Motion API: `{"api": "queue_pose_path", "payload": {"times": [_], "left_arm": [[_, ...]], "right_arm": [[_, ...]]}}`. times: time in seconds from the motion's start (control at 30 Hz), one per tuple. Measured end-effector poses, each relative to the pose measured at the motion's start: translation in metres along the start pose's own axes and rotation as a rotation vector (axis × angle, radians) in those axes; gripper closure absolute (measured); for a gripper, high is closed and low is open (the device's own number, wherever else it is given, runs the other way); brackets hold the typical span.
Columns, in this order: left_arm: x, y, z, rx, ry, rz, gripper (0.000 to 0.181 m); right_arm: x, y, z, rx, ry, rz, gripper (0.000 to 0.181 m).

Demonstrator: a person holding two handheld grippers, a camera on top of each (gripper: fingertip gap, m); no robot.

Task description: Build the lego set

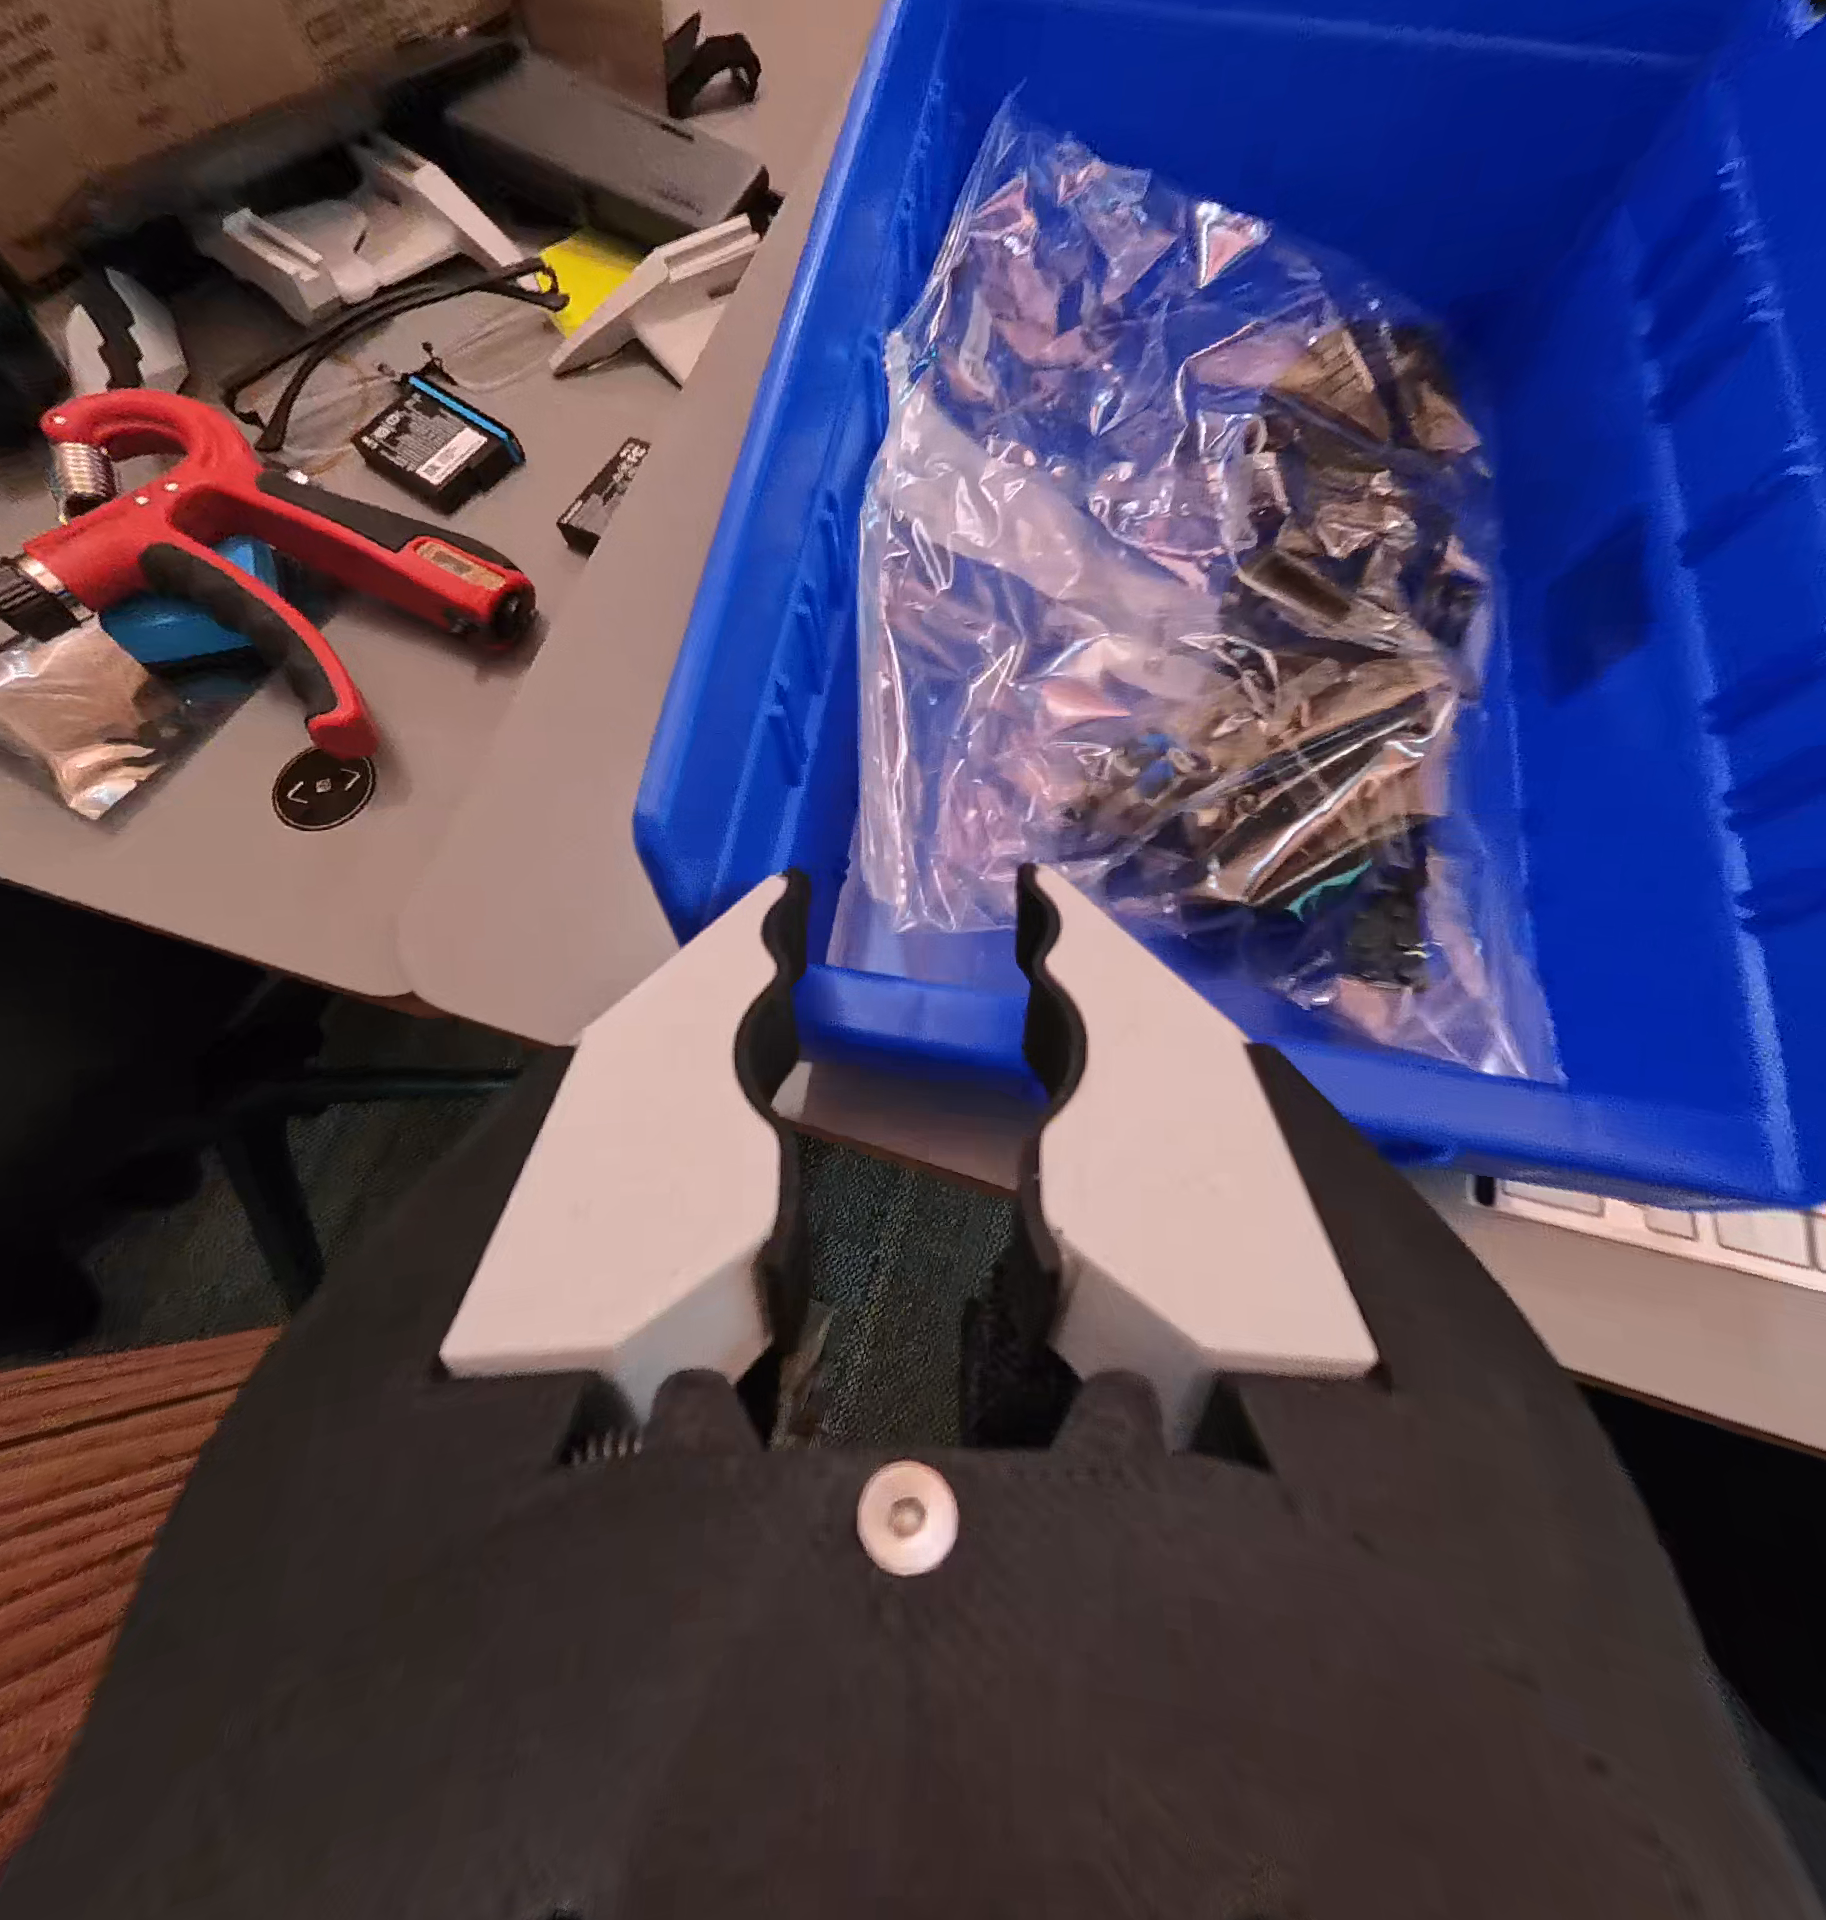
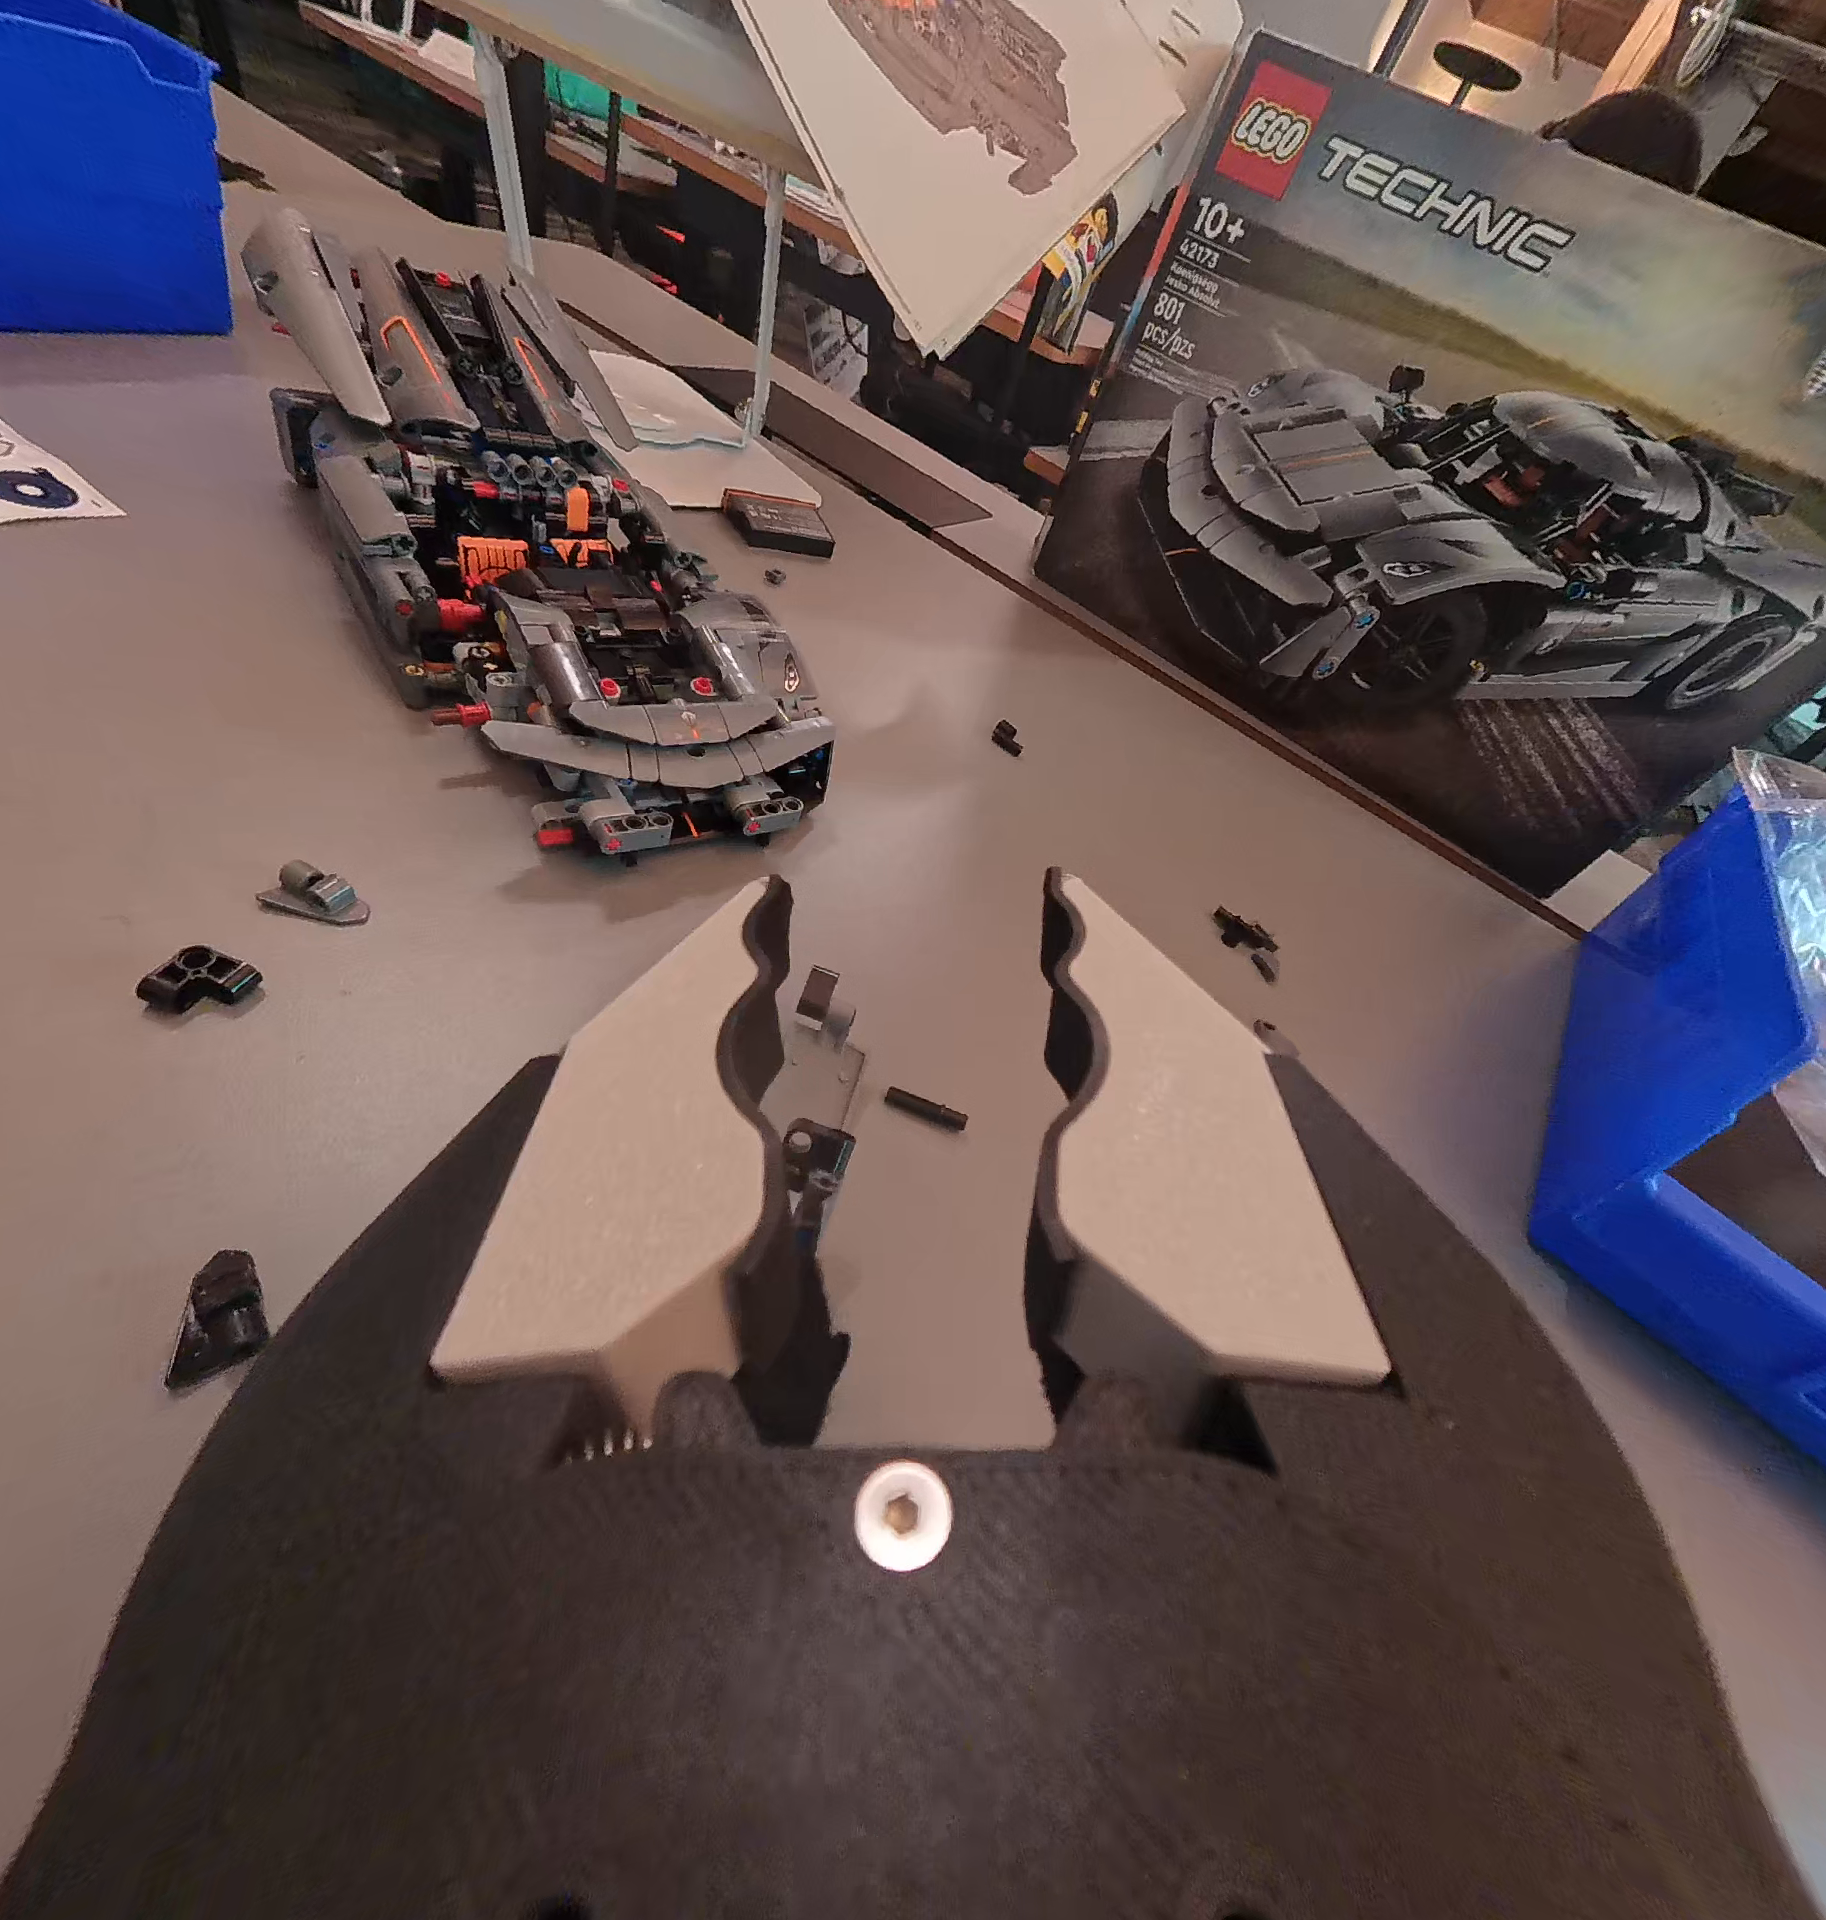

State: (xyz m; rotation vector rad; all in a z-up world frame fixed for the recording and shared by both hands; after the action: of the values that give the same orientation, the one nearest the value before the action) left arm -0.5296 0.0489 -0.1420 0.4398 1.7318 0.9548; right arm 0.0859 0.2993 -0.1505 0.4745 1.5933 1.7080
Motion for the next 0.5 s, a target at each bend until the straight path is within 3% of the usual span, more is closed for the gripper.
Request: {"api": "queue_pose_path", "payload": {"times": [0.37, 0.5], "left_arm": [[0.022, 0.006, -0.002, 0.018, 0.031, -0.028, 0.179], [0.022, 0.009, -0.004, 0.019, 0.010, -0.006, 0.181]], "right_arm": [[-0.003, 0.000, 0.001, 0.007, 0.020, 0.014, 0.134], [-0.004, -0.001, 0.001, 0.008, 0.024, 0.014, 0.135]]}}
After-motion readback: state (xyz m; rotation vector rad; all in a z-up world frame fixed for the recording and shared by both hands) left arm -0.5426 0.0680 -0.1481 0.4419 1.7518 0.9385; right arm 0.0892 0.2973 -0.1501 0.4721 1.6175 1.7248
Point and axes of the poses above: each gripper's, where its closed fingertips meet, x out along the fingers, y out of its top, z = x × y across the jaws, the point moved 9 cm from there along -x, back along the fingers, and after that the axes turned 9 degrees about x, right-handed, at the moved point
